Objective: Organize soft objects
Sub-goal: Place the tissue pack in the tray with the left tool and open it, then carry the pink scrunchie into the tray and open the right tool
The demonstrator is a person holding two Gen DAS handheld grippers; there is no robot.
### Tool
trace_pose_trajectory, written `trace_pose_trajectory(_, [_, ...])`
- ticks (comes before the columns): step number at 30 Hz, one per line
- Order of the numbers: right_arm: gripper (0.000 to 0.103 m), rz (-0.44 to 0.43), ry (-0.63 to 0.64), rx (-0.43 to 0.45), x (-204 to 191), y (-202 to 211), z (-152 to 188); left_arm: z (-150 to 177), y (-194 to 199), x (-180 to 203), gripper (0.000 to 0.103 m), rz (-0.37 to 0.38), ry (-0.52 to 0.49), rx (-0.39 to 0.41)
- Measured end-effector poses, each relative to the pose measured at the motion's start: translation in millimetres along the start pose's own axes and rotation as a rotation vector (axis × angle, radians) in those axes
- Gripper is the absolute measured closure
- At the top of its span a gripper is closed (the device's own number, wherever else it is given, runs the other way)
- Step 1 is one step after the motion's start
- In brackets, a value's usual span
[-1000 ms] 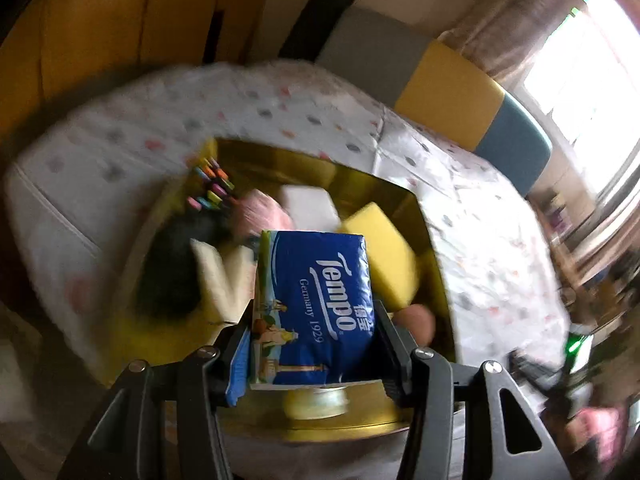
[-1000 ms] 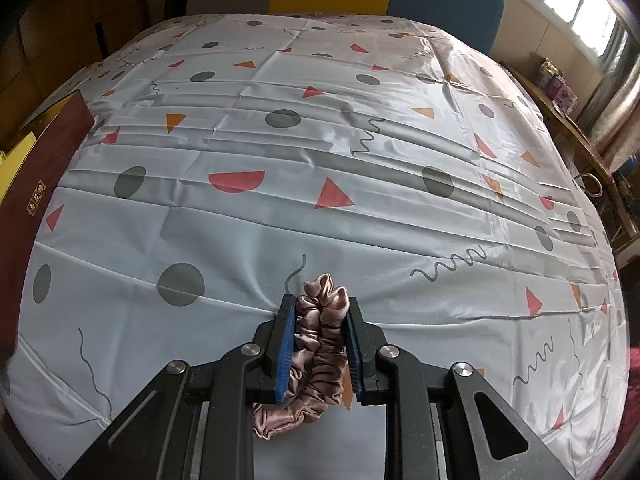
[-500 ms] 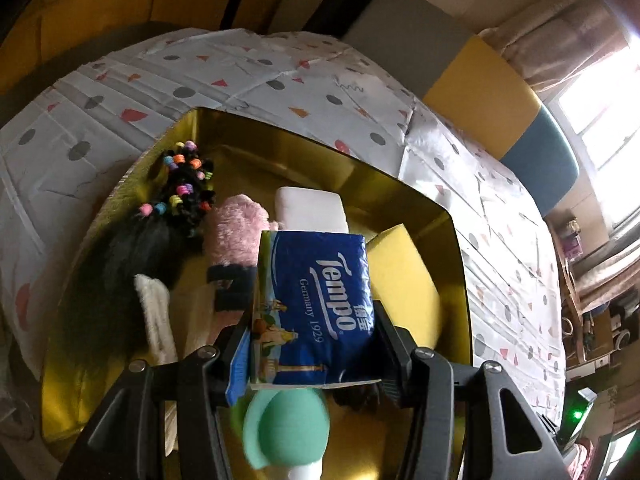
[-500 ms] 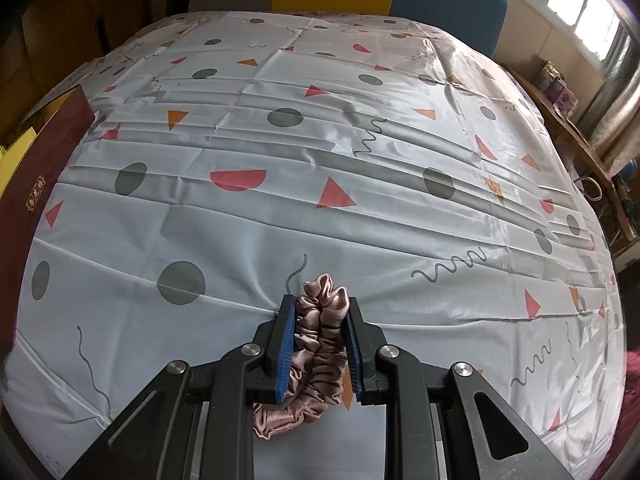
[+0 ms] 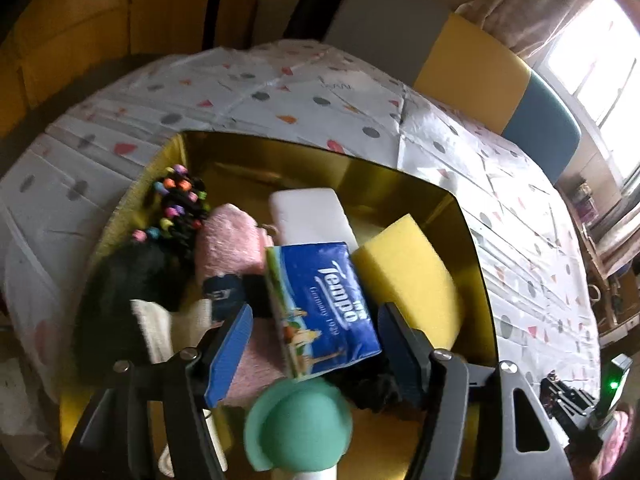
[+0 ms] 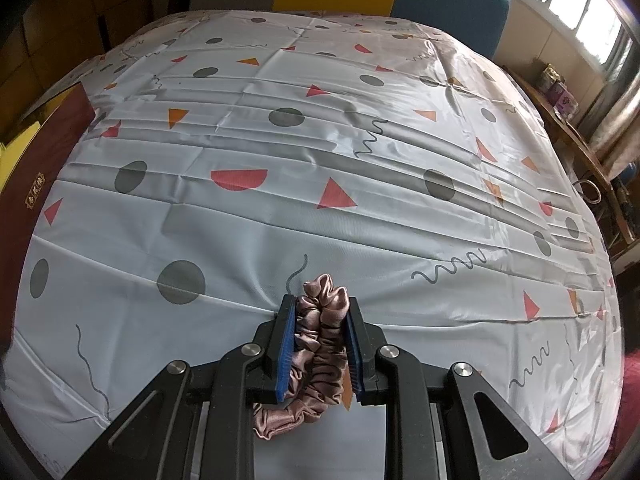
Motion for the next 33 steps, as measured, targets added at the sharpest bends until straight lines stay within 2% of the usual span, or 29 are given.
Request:
trace_pose_trajectory(17, [0.081,0.014,0.011,0.01,-1.1,1.8,1.4,41.5,84.3,2.8,0.036,-0.103,-0.146,0.207])
trace_pose_trajectory(26, [0.082,0.027,0.026,0.012,-2.5,2.8,2.3,53.3,103.2,-10.3,0.036,-0.132,-0.135,0.232])
trace_pose_trajectory(33, [0.082,0.039,0.039,0.015,-2.9,2.4,2.2,64.4,105.9,-22.7,0.036,-0.149,-0.112,0.222])
Point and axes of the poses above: each gripper's, at about its wrist camera, not at the fingertips, and y roughly against the way its jaws point, x to its right, z to its underside, the point moved 2 cm from there along -y, roughly the way its jaws point, and after that the axes turned 2 degrees about -x, right-handed, at the moved point
